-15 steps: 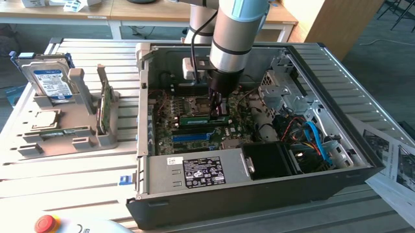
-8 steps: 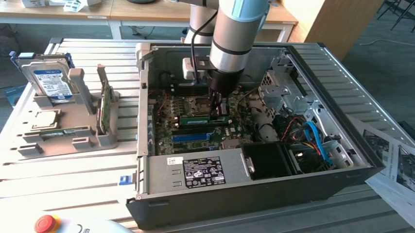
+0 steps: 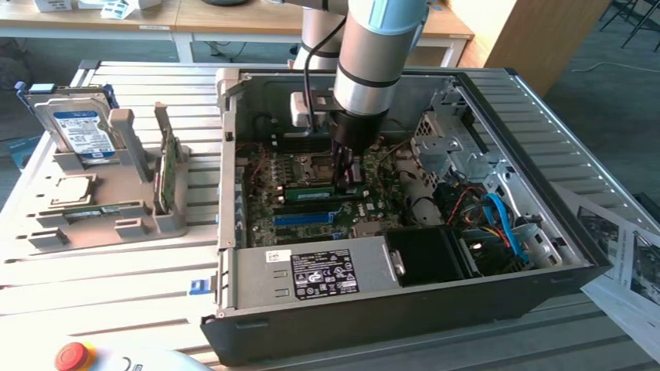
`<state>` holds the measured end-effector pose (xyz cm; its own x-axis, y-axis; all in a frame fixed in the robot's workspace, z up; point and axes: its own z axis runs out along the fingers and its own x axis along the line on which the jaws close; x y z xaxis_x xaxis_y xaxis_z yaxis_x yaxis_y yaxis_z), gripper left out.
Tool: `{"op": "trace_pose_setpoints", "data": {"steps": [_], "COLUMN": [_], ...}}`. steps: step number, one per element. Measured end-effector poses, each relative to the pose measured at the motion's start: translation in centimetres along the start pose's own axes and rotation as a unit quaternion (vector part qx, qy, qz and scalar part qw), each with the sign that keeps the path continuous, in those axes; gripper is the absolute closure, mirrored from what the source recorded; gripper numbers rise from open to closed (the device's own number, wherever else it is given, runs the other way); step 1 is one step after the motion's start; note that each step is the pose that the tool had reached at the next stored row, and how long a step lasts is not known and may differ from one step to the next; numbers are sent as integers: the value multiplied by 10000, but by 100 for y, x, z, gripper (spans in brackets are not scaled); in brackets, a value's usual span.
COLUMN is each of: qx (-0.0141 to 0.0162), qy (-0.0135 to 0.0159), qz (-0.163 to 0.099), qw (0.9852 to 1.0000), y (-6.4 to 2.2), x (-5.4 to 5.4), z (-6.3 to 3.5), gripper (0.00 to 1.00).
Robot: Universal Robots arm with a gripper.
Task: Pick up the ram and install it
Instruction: 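Insert the ram into the slot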
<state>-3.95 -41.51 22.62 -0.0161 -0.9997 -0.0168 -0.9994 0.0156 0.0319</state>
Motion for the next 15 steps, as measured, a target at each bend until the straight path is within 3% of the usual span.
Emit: {"op": "trace_pose_setpoints", "data": {"steps": [3, 15], "qx": [0, 0], "qy": [0, 1], "qz": [0, 1], "qw": [10000, 10000], "y": [0, 0], "x": [0, 0], "z": [0, 0], "gripper": [69, 69]}}
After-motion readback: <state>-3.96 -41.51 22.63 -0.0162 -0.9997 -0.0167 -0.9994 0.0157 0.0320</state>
